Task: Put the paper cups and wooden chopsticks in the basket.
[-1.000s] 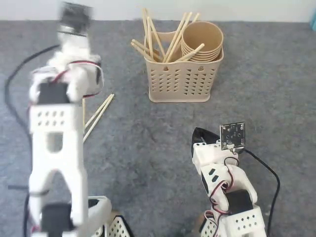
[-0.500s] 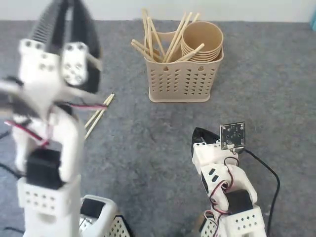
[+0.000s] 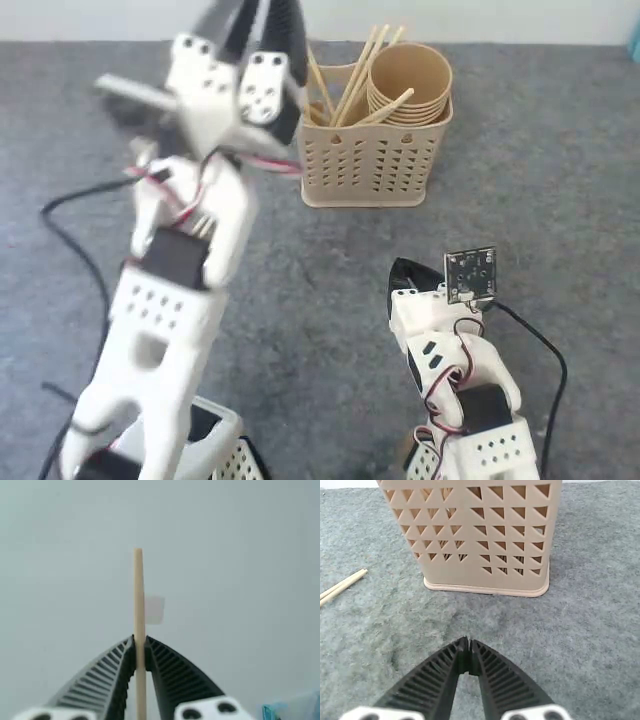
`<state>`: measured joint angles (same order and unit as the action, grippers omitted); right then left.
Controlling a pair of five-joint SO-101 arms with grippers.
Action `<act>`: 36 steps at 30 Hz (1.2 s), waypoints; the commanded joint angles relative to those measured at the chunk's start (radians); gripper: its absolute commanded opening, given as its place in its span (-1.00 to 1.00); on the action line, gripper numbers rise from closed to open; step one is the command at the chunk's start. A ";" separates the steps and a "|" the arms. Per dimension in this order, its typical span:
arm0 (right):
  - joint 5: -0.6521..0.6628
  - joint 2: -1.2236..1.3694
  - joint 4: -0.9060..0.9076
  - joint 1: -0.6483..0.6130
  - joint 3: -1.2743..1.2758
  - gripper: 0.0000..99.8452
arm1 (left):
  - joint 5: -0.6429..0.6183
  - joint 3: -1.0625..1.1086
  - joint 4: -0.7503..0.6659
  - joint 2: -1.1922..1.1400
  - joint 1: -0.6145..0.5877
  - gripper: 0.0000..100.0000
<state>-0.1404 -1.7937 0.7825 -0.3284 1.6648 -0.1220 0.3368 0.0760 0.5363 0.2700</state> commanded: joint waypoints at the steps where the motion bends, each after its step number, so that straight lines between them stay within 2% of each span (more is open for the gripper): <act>1: 0.026 -0.018 0.002 0.018 0.018 -0.98 | -0.002 -0.005 -0.094 -0.078 -0.012 -0.98; 6: 0.026 -0.018 0.004 0.018 0.018 -0.98 | -0.002 -0.007 -0.199 -0.229 -0.044 -0.97; 12: 0.026 -0.018 0.004 0.018 0.018 -0.98 | -0.009 -0.004 -0.209 -0.276 -0.072 -0.91; 17: 0.026 -0.018 0.004 0.018 0.018 -0.98 | -0.009 -0.005 -0.041 -0.193 -0.066 -0.69; 22: 0.026 -0.018 0.004 0.018 0.018 -0.98 | -0.011 -0.002 0.052 -0.074 -0.071 -0.67; 25: 0.026 -0.018 0.004 0.018 0.018 -0.98 | -0.011 -0.002 0.160 0.014 -0.081 -0.67; 28: 0.026 -0.018 0.004 0.018 0.018 -0.98 | -0.011 -0.002 0.339 0.135 -0.144 -0.67; 33: 0.026 -0.018 0.004 0.018 0.018 -0.98 | -0.005 -0.001 0.687 0.311 -0.321 -0.67; 36: 0.026 -0.018 0.004 0.018 0.018 -0.98 | -0.003 0.008 0.870 0.331 -0.431 -0.67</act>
<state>-0.1297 -1.7937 0.7825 -0.3284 1.6648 -0.1220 0.3399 0.7787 0.8216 -0.0706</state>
